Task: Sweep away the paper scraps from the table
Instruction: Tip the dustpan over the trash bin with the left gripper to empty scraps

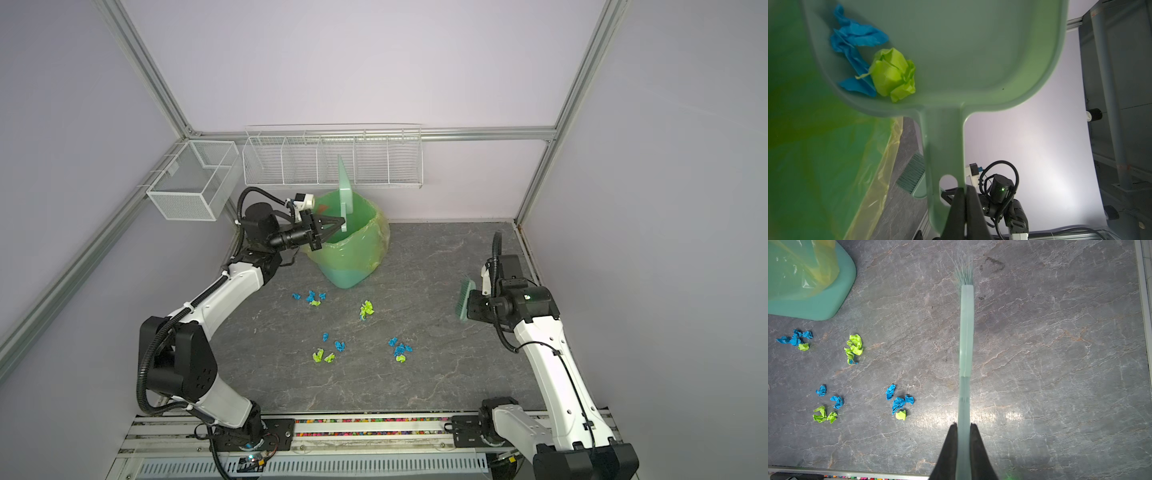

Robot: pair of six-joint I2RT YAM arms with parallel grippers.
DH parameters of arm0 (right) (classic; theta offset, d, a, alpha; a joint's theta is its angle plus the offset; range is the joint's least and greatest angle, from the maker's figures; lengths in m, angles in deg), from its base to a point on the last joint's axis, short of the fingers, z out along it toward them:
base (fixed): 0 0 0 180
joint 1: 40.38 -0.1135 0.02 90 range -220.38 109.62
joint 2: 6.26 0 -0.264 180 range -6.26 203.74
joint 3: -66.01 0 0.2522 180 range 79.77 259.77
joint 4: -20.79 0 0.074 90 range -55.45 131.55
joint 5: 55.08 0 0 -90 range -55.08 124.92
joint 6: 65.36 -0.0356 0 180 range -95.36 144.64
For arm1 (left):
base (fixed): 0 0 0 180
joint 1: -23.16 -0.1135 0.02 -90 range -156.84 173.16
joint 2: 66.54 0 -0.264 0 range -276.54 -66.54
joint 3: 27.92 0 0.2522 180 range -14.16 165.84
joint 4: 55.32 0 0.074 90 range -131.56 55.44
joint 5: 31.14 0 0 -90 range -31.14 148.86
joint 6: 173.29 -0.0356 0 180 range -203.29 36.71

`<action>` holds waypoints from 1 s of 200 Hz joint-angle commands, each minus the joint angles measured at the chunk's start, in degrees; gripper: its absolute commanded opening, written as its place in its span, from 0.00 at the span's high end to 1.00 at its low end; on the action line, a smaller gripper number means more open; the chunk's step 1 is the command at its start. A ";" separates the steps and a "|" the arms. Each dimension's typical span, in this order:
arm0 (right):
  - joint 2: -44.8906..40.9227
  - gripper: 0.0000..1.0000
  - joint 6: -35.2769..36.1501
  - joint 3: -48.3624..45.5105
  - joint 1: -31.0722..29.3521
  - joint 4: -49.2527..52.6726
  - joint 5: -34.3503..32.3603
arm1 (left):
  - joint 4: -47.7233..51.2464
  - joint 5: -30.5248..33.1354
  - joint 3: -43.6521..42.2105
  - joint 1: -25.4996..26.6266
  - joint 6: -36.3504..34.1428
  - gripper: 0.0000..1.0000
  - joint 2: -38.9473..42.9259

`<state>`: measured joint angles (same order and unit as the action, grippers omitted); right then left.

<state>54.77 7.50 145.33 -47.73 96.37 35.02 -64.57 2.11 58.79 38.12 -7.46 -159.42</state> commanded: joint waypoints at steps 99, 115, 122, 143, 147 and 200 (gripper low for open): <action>-1.27 0.93 -0.20 2.19 0.24 0.69 0.59 | -45.11 0.99 -4.19 -1.16 33.08 1.00 -6.07; -1.16 0.93 -0.22 2.38 0.23 0.88 0.68 | -45.24 0.80 -4.80 -1.17 33.02 1.00 -5.74; -1.21 0.93 -0.24 2.38 0.22 0.93 0.77 | -45.13 0.68 -5.15 -1.23 32.98 1.00 -5.59; -1.45 0.93 -0.51 2.13 0.23 1.02 1.20 | -43.58 -0.22 -6.10 -1.19 31.70 1.00 -4.83; -1.45 0.93 -0.56 2.11 0.19 1.02 1.23 | -42.88 -0.49 -6.32 -1.16 31.15 1.00 -4.68; -1.36 0.93 -0.48 2.81 0.24 1.72 0.95 | -25.18 -3.23 -5.00 -1.28 17.88 1.00 -0.69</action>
<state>54.20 7.48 146.64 -47.73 96.89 35.41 -97.90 1.45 52.43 37.27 17.66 -163.73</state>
